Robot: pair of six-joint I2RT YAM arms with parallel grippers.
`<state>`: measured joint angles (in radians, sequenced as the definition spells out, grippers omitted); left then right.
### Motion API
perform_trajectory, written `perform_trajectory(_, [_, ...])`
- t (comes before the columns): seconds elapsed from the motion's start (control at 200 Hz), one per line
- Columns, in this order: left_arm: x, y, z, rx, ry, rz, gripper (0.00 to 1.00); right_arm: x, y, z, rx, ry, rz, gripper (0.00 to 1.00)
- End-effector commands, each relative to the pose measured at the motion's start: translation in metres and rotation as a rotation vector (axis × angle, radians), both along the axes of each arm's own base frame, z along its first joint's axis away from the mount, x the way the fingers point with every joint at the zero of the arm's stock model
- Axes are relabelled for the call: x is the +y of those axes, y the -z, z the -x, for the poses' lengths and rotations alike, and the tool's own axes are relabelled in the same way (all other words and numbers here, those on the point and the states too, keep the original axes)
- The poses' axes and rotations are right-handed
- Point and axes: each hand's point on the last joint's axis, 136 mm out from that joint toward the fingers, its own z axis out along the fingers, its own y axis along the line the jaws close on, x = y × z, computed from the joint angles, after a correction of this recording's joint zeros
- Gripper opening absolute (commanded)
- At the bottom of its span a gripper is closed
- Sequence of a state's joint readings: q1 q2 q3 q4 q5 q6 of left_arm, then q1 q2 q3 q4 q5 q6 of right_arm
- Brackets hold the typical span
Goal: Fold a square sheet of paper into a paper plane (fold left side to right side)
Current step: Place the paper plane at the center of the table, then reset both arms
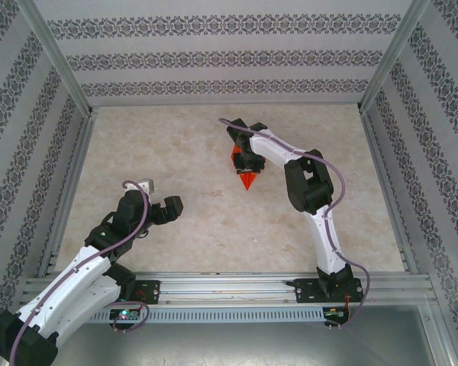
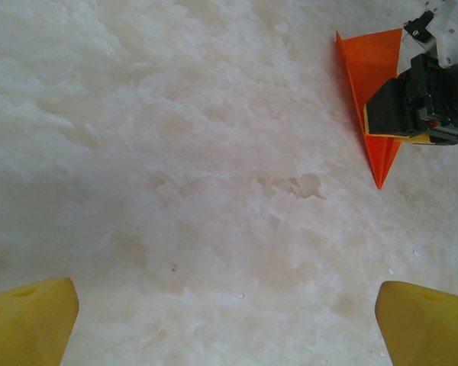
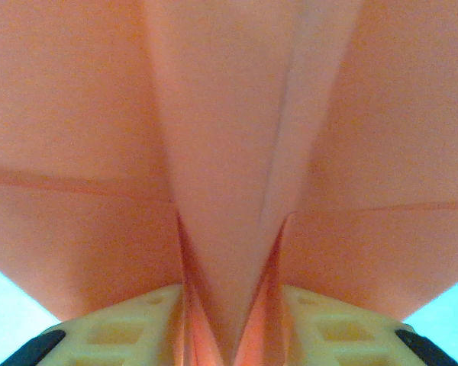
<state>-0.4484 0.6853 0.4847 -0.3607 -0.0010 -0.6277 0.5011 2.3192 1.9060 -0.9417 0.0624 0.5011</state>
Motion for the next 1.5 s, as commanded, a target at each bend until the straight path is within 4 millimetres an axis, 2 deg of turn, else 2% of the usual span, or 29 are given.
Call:
perform_trajectory(0.0, [0.007, -0.011, 0.0, -0.014, -0.015, -0.015, 1.0, -0.002, -0.017, 0.003, -0.014, 0.002, -0.012, 0.36])
perform_trajectory(0.48, [0.006, -0.014, 0.0, -0.017, -0.015, -0.011, 1.0, -0.003, -0.027, 0.006, -0.025, -0.012, -0.008, 0.36])
perform_trajectory(0.784, [0.007, -0.017, -0.001, -0.024, -0.015, -0.014, 1.0, 0.0, -0.047, 0.01, -0.052, -0.049, -0.02, 0.41])
perform_trajectory(1.044, [0.012, -0.025, -0.002, -0.032, -0.034, -0.039, 1.0, -0.005, -0.092, 0.018, -0.164, -0.095, -0.033, 0.53])
perform_trajectory(1.264, [0.018, -0.033, -0.008, -0.056, -0.091, -0.023, 1.0, -0.005, -0.141, 0.028, -0.314, -0.128, -0.119, 0.65])
perform_trajectory(1.384, [0.019, -0.035, -0.011, -0.064, -0.124, 0.007, 1.0, -0.007, -0.162, 0.043, -0.386, -0.154, -0.171, 0.79])
perform_trajectory(1.494, [0.021, -0.039, -0.013, -0.07, -0.132, 0.006, 1.0, -0.024, -0.176, 0.057, -0.446, -0.149, -0.178, 0.9])
